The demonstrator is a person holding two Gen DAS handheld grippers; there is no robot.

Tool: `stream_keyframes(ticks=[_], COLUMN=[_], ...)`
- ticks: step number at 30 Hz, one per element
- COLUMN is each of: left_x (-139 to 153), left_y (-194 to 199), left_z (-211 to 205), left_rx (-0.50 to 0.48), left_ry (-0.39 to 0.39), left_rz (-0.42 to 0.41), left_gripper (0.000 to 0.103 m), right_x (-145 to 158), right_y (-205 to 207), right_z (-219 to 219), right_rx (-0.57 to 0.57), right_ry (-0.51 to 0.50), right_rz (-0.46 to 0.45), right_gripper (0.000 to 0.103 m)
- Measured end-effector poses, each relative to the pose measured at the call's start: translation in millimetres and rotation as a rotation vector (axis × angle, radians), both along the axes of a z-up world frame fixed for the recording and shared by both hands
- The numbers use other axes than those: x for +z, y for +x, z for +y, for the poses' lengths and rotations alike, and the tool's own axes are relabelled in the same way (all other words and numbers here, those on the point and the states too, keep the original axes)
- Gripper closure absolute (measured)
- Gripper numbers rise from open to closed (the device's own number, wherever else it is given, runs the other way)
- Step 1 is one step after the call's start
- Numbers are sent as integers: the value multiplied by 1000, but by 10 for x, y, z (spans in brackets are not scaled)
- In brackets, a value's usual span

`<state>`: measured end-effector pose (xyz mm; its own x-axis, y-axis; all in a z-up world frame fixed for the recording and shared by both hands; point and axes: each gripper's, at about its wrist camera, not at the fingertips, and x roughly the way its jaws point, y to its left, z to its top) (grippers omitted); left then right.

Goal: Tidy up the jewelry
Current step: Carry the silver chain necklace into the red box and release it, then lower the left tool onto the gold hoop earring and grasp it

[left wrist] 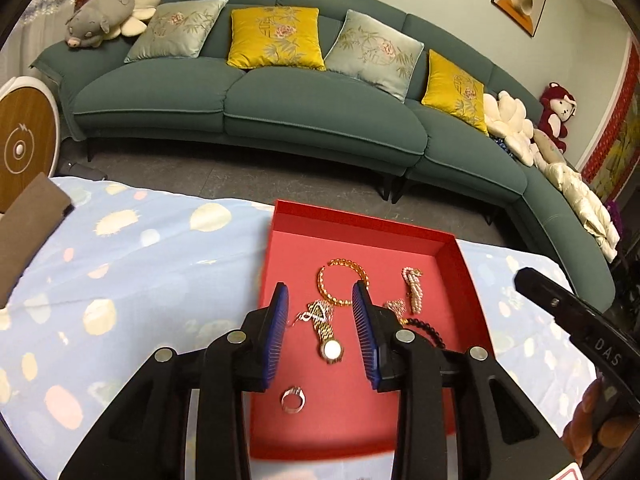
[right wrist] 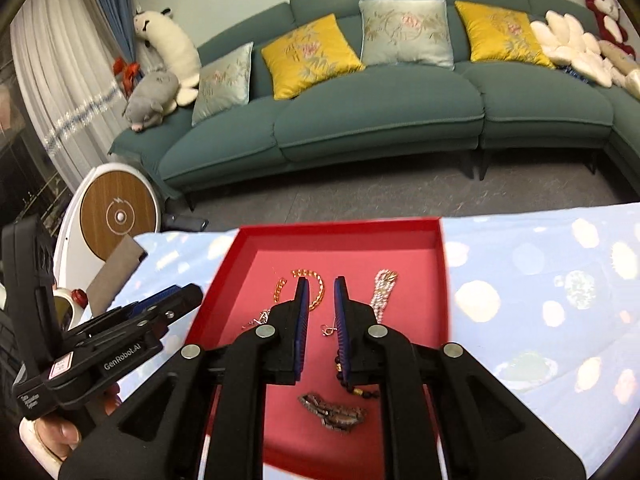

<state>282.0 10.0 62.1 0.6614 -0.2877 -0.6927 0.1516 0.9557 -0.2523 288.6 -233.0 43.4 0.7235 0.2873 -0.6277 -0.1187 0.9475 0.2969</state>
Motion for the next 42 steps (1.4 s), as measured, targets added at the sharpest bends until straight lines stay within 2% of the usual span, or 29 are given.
stream_keyframes(ticks=[5,9,14,17,21,25,27,29,31,42], left_x=[93,34,-89,-191,-358,-573,-658,-728,-798,-1074], left_y=[-487,-779,-1099,-1191,-1283,-1299,-1318,-1347,-1371,-1320], left_z=[103,115,163,177,190,257,284,288,292,245], left_rx=[5,10,7,-22,-40,-55,-62,-66,-65,-84], left_ry=[21,42,60,57,117,122,124,145,160,203], left_rz=[-25,-25,-28,0,4,73,95,98,103,146], left_gripper=[72,72,72,72,67,65,65,58,55,55], right_x=[246,155,-72,-229,-442,-639,-700,-751,-795,-961], right_y=[-554,-936,-1197,-1271,-1354,-1408,-1396,-1397,-1392,-1249], right_z=[-35,4,199,367,482,556,624,673,751,972], right_rx=[-29,-20,43,107,147,173,188,197,216,244], right_ry=[-56,-55,-52,-110,-151,-160,-172,-175,-185,-205], right_rz=[-53,-28,22,49,83,126,136,139,143,170], right_gripper=[89,88,88,88,88,88,85,75,75,75])
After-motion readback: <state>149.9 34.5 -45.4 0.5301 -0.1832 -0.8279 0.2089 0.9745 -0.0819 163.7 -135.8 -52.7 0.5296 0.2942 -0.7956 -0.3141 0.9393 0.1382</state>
